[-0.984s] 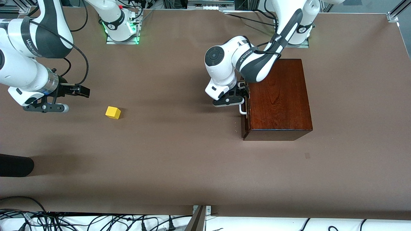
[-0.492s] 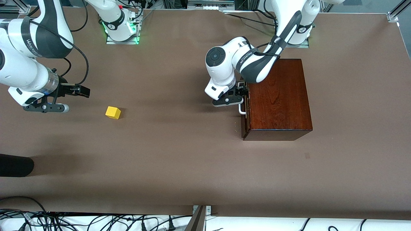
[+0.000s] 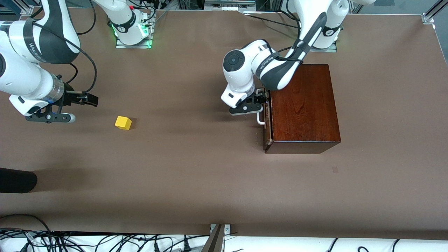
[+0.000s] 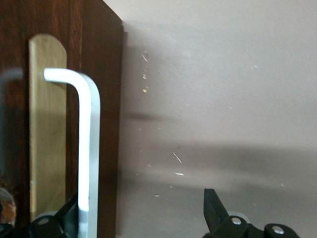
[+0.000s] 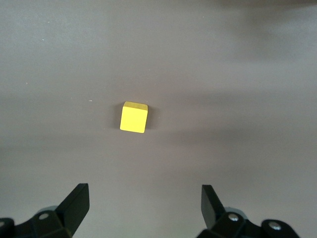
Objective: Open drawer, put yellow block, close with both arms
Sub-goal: 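Pull the drawer open by its handle with the left gripper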
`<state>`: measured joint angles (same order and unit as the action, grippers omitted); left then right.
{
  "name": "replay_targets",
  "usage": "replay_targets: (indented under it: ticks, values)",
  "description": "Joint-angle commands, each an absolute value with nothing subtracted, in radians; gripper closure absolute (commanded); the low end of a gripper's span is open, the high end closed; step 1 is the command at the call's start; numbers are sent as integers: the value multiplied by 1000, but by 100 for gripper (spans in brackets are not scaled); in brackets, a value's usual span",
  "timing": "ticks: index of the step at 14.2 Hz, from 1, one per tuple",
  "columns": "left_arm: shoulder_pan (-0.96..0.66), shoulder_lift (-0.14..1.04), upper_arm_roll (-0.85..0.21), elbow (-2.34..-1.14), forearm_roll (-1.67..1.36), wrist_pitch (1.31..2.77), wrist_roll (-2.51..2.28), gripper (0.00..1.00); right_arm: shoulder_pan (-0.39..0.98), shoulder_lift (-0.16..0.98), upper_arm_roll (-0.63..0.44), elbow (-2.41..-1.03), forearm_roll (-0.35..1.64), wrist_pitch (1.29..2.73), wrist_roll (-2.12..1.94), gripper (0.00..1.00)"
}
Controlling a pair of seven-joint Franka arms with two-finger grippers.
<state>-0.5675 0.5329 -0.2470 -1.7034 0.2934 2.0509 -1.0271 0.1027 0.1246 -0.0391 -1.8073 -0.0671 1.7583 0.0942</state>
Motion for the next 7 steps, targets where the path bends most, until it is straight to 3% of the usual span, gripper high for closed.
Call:
replay_targets:
  ticks: [1,7]
  values:
    - [-662,572,-200,-1638,268,2066,-1077,0,104,138,-40,-1784,-54,1741,95,0]
    - [-771,638,-123,-1531,196,2065,-1085,0,104,137,-40,-1784,-54,1741,92,0]
